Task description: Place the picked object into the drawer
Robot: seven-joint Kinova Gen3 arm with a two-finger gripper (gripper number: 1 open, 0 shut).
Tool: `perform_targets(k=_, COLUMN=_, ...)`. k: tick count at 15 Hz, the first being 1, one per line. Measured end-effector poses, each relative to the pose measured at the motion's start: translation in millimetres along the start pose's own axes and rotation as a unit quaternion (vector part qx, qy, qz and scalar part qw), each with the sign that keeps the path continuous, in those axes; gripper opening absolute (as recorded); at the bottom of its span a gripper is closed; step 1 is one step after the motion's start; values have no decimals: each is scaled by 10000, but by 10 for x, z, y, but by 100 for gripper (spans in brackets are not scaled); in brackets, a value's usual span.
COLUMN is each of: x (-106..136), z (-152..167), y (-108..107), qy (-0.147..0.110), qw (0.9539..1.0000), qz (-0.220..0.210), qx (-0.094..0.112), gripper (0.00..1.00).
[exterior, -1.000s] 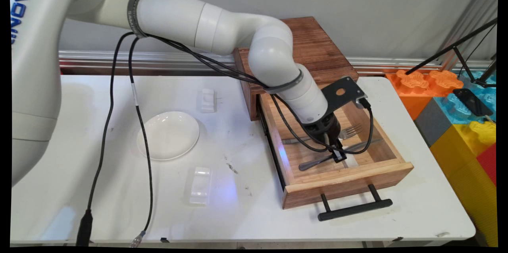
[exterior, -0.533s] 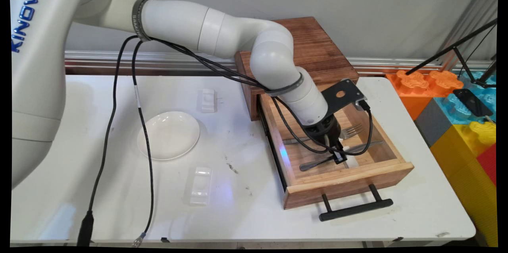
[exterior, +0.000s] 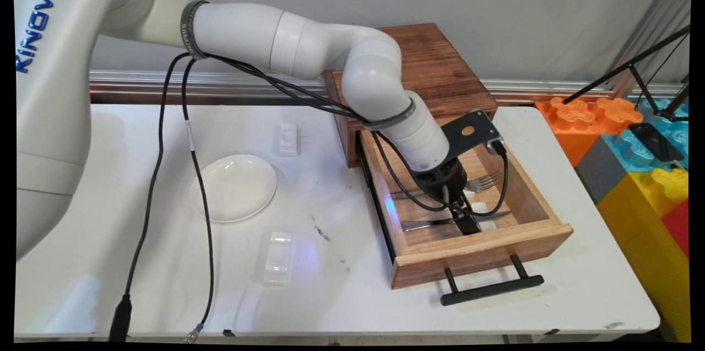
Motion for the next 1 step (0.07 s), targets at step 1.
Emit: perform_targets(k=1, x=4, z=-22, y=-14, qy=13, qw=10000, qz=5, qx=4, gripper=100)
